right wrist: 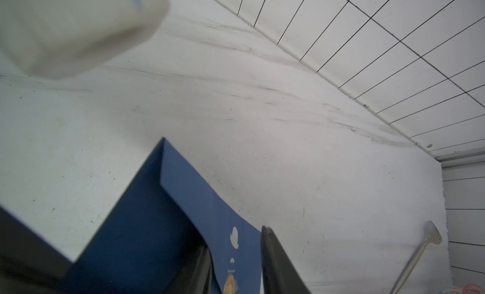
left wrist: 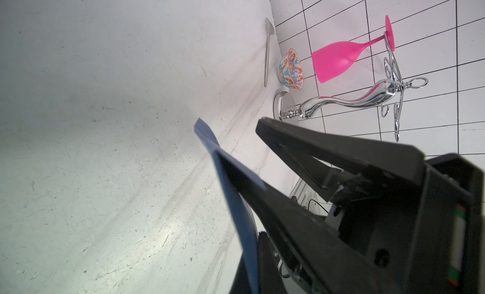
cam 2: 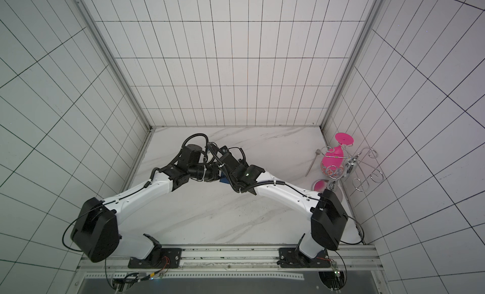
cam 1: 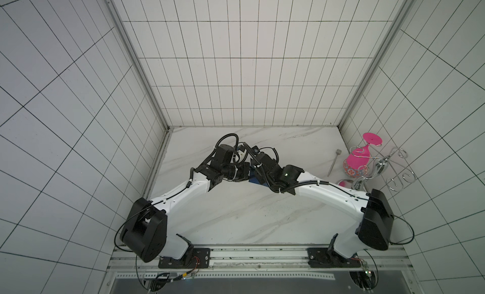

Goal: Open the envelope
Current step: Open the envelope flap on the envelope.

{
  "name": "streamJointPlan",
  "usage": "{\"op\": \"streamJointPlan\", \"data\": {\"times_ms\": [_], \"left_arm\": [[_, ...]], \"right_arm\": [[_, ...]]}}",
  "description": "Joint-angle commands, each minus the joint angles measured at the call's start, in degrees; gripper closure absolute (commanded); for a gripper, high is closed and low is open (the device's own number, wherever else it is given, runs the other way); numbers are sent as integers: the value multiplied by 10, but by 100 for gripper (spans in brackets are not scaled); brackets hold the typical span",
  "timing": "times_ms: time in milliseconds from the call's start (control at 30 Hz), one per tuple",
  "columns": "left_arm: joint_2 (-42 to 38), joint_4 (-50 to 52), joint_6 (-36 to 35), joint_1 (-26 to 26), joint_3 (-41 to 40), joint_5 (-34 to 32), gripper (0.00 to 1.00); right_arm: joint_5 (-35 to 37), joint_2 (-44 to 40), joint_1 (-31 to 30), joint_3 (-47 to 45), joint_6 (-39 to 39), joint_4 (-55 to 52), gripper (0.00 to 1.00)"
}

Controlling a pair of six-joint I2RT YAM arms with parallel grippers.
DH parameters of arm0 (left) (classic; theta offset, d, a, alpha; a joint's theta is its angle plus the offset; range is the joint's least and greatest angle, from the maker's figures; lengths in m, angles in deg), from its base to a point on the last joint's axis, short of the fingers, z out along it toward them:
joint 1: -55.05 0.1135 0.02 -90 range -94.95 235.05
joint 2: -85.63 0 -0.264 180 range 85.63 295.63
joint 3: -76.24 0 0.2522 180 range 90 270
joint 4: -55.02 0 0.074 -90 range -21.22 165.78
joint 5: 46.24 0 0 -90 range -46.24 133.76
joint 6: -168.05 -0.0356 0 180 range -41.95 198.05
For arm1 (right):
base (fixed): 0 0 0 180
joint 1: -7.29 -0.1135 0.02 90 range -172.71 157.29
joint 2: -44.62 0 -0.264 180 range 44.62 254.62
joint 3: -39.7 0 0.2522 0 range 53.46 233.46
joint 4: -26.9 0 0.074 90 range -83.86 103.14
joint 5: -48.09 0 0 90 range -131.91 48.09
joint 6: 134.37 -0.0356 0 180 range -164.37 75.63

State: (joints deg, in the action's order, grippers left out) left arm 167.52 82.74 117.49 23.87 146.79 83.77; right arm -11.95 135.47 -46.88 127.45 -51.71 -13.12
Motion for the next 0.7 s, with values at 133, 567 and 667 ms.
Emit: {"op": "streamJointPlan", "data": {"times_ms": [133, 567, 667], "left_arm": [[-16, -31, -12, -5, 7, 6, 100], [12, 0, -40, -5, 6, -16, 100], [18, 10, -48, -5, 6, -23, 100]], "right_arm": [[-14, 24, -5, 32, -6, -20, 83], [39, 24, -4, 55, -10, -69, 96], [33, 18, 0, 55, -9, -72, 96]]}}
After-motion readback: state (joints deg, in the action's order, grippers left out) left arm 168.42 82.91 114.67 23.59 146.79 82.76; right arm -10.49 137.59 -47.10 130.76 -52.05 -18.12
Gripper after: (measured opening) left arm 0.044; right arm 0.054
